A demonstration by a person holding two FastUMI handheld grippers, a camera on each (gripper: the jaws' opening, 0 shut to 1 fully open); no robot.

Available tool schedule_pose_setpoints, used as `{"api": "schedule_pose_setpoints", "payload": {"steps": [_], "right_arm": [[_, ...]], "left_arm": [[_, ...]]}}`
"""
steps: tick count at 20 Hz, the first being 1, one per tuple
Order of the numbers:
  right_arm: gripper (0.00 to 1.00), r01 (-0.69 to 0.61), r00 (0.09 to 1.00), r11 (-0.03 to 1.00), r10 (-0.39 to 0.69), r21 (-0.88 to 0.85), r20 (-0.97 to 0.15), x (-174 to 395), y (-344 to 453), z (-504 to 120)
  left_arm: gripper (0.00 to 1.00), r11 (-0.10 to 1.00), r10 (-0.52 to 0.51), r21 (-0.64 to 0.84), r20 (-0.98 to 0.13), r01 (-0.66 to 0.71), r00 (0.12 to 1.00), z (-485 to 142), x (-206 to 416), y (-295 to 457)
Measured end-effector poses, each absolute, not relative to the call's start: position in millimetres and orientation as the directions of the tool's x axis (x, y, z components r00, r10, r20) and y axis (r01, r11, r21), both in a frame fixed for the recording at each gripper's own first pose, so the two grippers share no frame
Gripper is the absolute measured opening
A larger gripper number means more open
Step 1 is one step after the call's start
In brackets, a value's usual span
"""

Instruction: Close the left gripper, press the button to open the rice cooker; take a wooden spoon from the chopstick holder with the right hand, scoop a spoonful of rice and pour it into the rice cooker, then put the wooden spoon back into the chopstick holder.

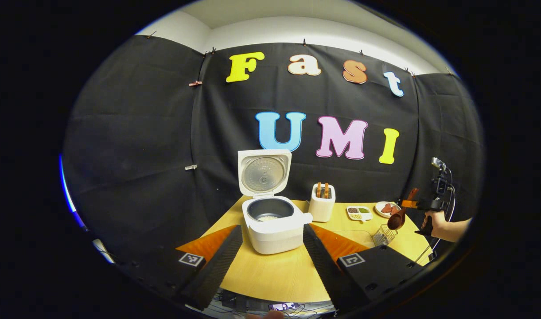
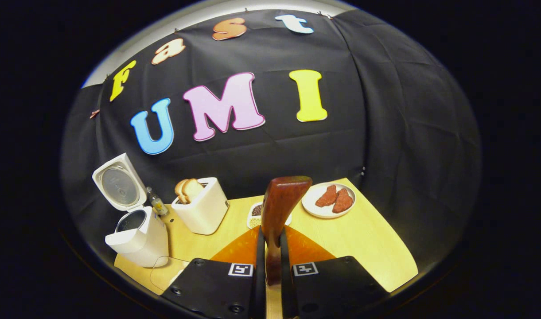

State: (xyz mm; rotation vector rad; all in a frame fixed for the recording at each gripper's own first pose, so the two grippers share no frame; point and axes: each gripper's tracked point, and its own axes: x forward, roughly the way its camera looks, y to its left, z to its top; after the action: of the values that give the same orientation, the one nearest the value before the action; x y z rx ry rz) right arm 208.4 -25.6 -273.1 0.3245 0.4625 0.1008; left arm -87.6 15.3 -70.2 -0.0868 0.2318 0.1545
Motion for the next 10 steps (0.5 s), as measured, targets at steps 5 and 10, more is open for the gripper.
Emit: {"api": "schedule_pose_setpoints", "payload": {"steps": [5, 10], "right_arm": [[0.18, 0.066, 0.864, 0.936, 0.120, 0.347, -0.489, 211, -34, -324], [0.18, 0.087, 0.828, 0.936, 0.122, 0.340, -0.548, 205, -29, -355]], "left_arm": [[0.95, 0.978, 0.162, -0.087, -0.249, -0.188, 0.955, -69, -93, 16], [0.95, 0.975, 0.181, -0.077, -0.255, -0.207, 0.950, -69, -98, 22]]}}
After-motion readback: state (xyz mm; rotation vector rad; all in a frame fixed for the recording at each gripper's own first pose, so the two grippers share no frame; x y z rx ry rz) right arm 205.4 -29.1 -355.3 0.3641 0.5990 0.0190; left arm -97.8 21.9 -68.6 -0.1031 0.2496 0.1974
